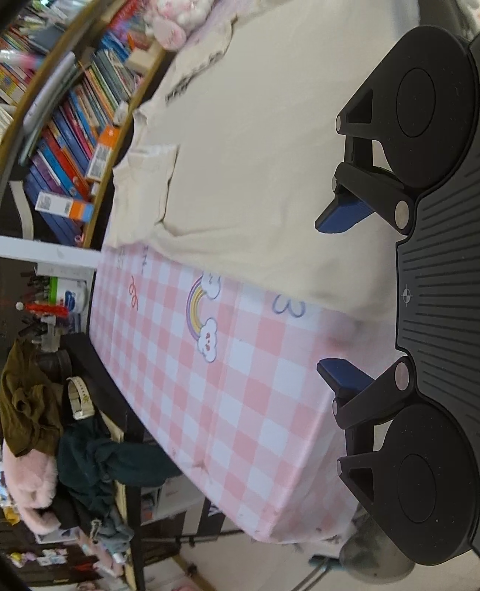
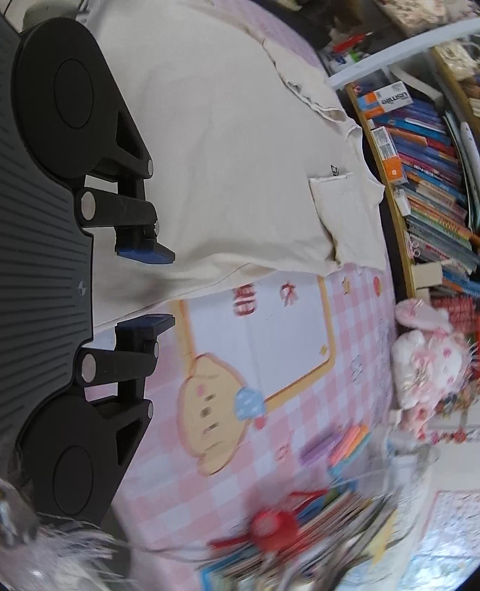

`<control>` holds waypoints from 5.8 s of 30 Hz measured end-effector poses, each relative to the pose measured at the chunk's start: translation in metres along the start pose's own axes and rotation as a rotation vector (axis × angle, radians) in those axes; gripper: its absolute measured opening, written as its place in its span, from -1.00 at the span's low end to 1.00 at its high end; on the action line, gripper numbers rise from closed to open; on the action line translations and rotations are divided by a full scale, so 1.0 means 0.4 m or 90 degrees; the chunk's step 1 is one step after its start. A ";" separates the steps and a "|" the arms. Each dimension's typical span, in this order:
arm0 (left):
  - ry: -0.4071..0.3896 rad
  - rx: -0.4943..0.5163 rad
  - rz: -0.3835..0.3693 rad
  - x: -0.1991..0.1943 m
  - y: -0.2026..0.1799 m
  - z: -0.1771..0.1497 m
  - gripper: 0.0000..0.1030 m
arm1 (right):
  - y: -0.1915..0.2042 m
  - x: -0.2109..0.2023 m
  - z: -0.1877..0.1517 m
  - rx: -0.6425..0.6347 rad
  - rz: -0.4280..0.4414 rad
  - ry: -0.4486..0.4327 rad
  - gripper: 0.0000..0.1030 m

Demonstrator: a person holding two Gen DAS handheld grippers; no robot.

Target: Fold clothes

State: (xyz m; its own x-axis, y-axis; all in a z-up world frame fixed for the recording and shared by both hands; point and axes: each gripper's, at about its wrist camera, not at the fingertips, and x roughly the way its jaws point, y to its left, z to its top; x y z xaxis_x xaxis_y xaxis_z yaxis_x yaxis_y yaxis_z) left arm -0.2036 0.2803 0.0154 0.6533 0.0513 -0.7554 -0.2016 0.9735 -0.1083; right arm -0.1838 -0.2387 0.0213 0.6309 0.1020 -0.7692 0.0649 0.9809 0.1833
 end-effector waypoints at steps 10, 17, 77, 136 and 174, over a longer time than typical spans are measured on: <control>0.024 0.018 -0.022 -0.011 0.032 -0.077 0.48 | -0.045 0.000 -0.091 -0.060 0.028 0.090 -0.32; 0.028 0.042 -0.019 -0.010 0.040 -0.088 0.47 | -0.055 0.059 -0.088 -0.099 0.058 0.117 -0.30; 0.157 -0.010 -0.214 -0.104 0.159 -0.098 -0.96 | -0.195 -0.136 -0.069 0.016 0.246 0.203 -0.86; 0.105 -0.535 -0.374 0.755 -0.078 0.667 0.33 | -0.062 0.724 0.798 0.451 0.256 0.067 -0.20; 0.012 0.222 -0.223 0.634 -0.440 0.635 -0.77 | 0.314 0.613 0.563 -0.205 0.006 -0.001 0.13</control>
State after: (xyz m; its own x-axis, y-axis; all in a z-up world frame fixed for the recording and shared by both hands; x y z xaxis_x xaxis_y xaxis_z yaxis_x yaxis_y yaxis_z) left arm 0.1827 0.1787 0.0070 0.6246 -0.2940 -0.7235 0.2862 0.9482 -0.1382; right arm 0.1533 -0.1278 -0.0065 0.6312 0.1120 -0.7675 -0.1887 0.9820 -0.0120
